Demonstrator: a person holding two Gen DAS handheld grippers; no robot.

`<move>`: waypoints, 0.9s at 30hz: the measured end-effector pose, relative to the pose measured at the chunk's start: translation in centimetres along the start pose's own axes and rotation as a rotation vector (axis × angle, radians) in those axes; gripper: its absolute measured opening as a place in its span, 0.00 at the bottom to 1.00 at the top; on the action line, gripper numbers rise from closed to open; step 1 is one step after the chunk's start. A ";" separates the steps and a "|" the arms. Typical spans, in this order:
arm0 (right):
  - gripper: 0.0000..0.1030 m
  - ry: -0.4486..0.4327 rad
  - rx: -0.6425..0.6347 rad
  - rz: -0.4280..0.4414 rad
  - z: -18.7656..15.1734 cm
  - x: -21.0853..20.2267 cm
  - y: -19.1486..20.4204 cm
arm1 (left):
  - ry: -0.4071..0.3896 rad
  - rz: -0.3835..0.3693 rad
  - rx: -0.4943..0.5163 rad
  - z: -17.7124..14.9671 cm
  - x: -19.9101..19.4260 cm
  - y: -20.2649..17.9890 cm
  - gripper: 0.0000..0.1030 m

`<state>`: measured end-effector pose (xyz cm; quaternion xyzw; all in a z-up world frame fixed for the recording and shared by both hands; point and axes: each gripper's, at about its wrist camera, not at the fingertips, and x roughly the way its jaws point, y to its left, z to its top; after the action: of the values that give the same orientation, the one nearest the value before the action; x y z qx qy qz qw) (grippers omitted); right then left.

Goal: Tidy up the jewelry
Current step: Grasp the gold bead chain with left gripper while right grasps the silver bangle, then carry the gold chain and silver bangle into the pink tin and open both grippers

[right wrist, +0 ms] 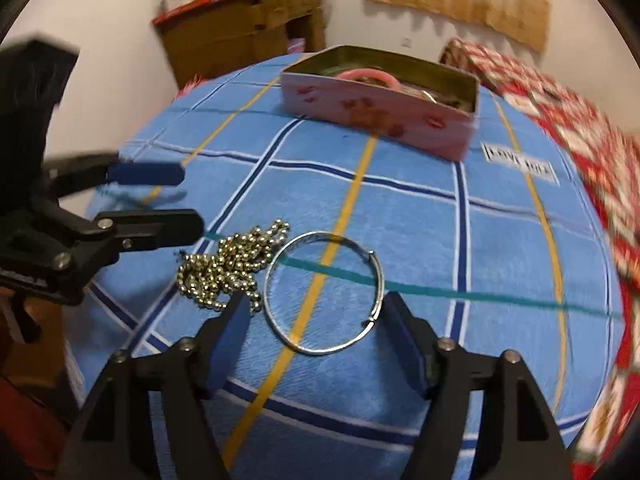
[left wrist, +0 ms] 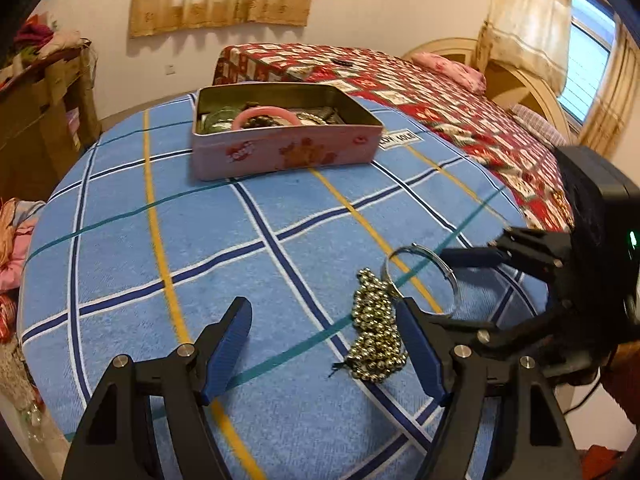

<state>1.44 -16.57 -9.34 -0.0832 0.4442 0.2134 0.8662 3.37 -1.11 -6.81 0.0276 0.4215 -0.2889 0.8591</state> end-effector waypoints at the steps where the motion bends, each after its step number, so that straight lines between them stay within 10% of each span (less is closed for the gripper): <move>1: 0.65 -0.002 0.015 0.002 0.2 0.1 -0.5 | 0.008 -0.007 0.003 -0.1 0.1 -0.2 0.72; 15: 0.63 -0.045 0.192 -0.018 -0.8 -1.4 -3.6 | 0.054 -0.038 0.045 -0.5 2.6 -2.3 0.71; 23: 0.63 -0.087 0.244 -0.014 -0.1 -2.0 -4.7 | 0.047 -0.057 0.082 -0.3 3.0 -2.5 0.21; 27: 0.63 -0.118 0.266 -0.020 0.2 -2.3 -5.2 | 0.033 -0.074 0.060 -0.4 3.0 -2.7 0.15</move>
<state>2.65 -21.84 -7.58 0.0406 0.4162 0.1486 0.8961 3.09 -4.59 -8.75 0.0428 0.4277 -0.3324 0.8395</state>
